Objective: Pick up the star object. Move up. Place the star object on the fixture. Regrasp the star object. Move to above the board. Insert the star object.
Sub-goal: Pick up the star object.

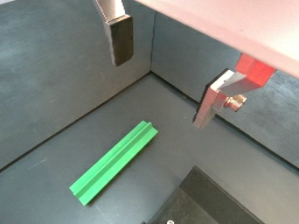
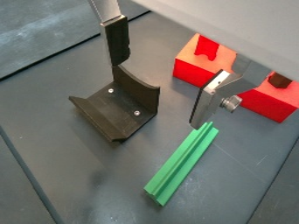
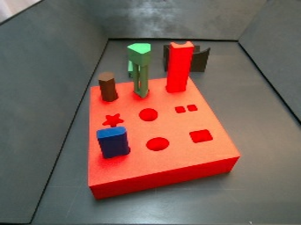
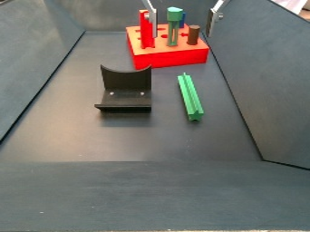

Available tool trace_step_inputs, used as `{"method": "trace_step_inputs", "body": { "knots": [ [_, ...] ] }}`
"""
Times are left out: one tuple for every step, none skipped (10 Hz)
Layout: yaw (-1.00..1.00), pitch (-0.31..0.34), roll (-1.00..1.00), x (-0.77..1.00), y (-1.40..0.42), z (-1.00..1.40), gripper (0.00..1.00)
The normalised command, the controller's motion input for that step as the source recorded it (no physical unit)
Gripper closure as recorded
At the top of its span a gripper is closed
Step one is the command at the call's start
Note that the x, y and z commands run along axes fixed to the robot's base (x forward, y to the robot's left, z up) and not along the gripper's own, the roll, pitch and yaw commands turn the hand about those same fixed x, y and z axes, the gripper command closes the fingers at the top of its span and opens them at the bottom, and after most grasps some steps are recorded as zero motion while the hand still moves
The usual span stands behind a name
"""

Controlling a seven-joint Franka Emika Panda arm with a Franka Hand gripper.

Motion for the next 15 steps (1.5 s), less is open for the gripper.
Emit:
{"method": "trace_step_inputs", "body": {
  "knots": [
    [0.00,-0.004,0.00,0.00,0.00,0.00,0.00],
    [0.00,0.000,0.08,-0.12,0.03,-1.00,0.00],
    [0.10,0.000,0.00,0.00,0.25,-1.00,0.00],
    [0.27,-0.039,0.01,-0.05,0.25,-1.00,0.00],
    [0.27,-0.040,0.01,-0.05,0.25,-1.00,0.00],
    [0.25,-0.031,0.01,-0.02,0.22,-1.00,0.00],
    [0.21,-0.020,0.00,0.00,0.18,-1.00,0.00],
    [0.14,0.000,0.00,0.00,0.01,-1.00,0.00],
    [0.11,0.000,0.01,0.00,0.00,-1.00,0.00],
    [0.07,0.000,0.01,0.00,-0.11,-1.00,0.00],
    [0.07,-0.026,0.00,0.00,-0.13,-1.00,0.00],
    [0.07,-0.030,0.00,0.00,-0.14,-1.00,0.00],
    [0.06,-0.036,0.00,0.00,-0.16,-1.00,0.00],
    [0.04,-0.041,0.00,-0.09,-0.10,-1.00,0.00],
    [0.00,-0.110,0.00,-0.47,0.00,-1.00,0.00]
  ]
}}
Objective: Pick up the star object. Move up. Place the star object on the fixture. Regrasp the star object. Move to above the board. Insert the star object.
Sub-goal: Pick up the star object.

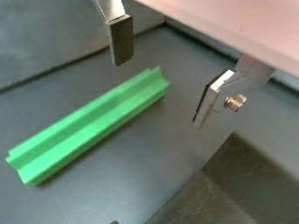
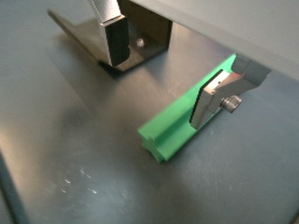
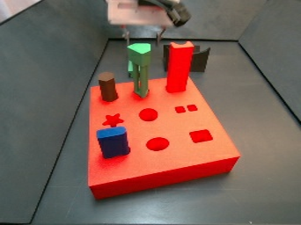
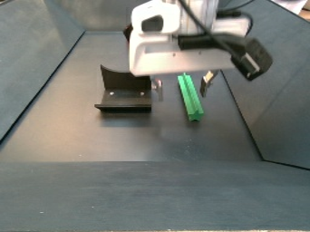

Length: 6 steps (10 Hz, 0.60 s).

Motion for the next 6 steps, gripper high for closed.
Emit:
{"method": "trace_step_inputs", "body": {
  "knots": [
    [0.00,-0.187,0.00,-0.63,0.00,-0.89,0.00],
    [0.00,-0.100,-0.03,-0.03,0.00,-0.03,0.00],
    [0.00,-0.074,-0.03,0.00,0.01,-0.09,0.00],
    [0.00,-0.129,-0.03,-0.21,0.00,-0.30,0.00],
    [0.00,-0.179,-0.01,-0.33,0.00,-0.41,0.00],
    [-0.04,-0.163,-0.11,-0.23,0.00,-0.04,0.00]
  ]
}}
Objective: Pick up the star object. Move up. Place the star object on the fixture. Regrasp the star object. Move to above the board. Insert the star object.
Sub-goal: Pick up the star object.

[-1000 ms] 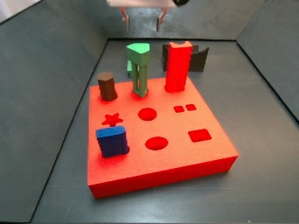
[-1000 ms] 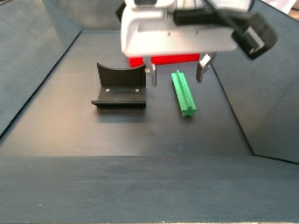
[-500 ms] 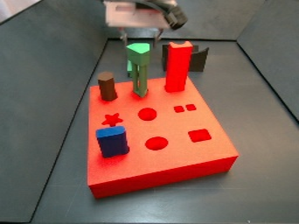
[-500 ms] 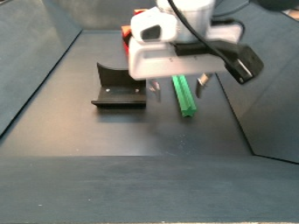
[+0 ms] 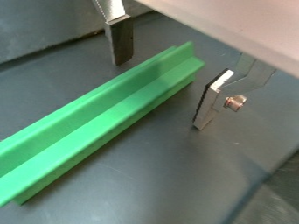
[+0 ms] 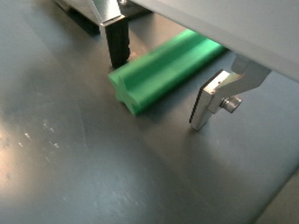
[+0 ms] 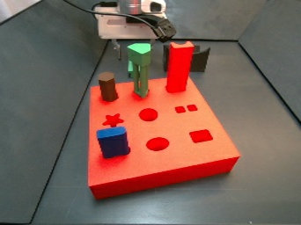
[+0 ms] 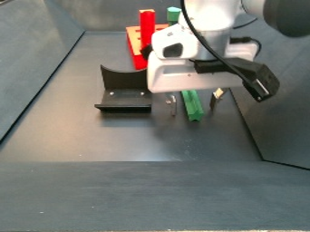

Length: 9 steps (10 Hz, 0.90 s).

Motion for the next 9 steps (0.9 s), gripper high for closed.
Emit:
{"method": "trace_step_inputs", "body": {
  "knots": [
    [0.00,0.011,0.00,0.00,0.00,0.00,0.00],
    [0.00,-0.009,0.00,0.00,0.00,0.00,0.00],
    [0.00,-0.199,0.00,-0.30,-0.15,0.09,0.00],
    [0.00,0.011,0.00,0.03,0.00,0.00,0.00],
    [0.00,-0.013,0.00,0.00,0.00,-0.01,0.00],
    [0.00,0.000,0.00,0.00,0.00,0.00,1.00],
    [0.00,0.000,0.00,0.00,0.00,0.00,1.00],
    [0.00,0.000,0.00,0.00,0.00,0.00,1.00],
    [0.00,0.000,0.00,0.00,0.00,0.00,1.00]
  ]
}}
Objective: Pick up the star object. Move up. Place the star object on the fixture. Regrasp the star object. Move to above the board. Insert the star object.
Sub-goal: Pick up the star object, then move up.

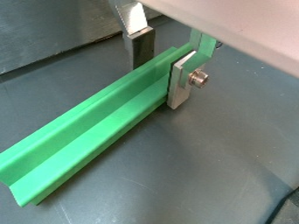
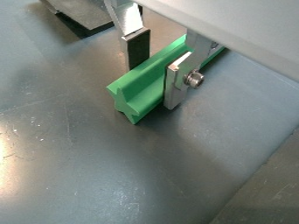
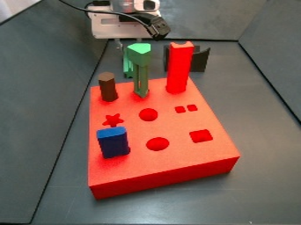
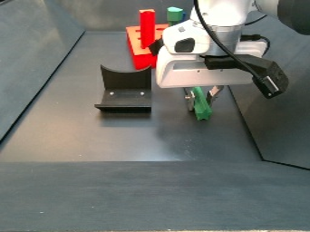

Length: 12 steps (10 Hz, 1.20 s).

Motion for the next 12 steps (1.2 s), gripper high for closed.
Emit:
{"method": "trace_step_inputs", "body": {
  "knots": [
    [0.00,0.000,0.00,0.00,0.00,0.00,1.00],
    [0.00,0.000,0.00,0.00,0.00,0.00,1.00],
    [0.00,0.000,0.00,0.00,0.00,0.00,1.00],
    [0.00,0.000,0.00,0.00,0.00,0.00,1.00],
    [0.00,0.000,0.00,0.00,0.00,0.00,1.00],
    [0.00,0.000,0.00,0.00,0.00,0.00,1.00],
    [0.00,0.000,0.00,0.00,0.00,0.00,1.00],
    [0.00,0.000,0.00,0.00,0.00,0.00,1.00],
    [0.00,0.000,0.00,0.00,0.00,0.00,1.00],
    [0.00,0.000,0.00,0.00,0.00,0.83,1.00],
    [0.03,0.016,0.01,-0.05,0.05,0.84,1.00],
    [0.02,0.038,0.00,-0.07,0.04,0.74,1.00]
  ]
}}
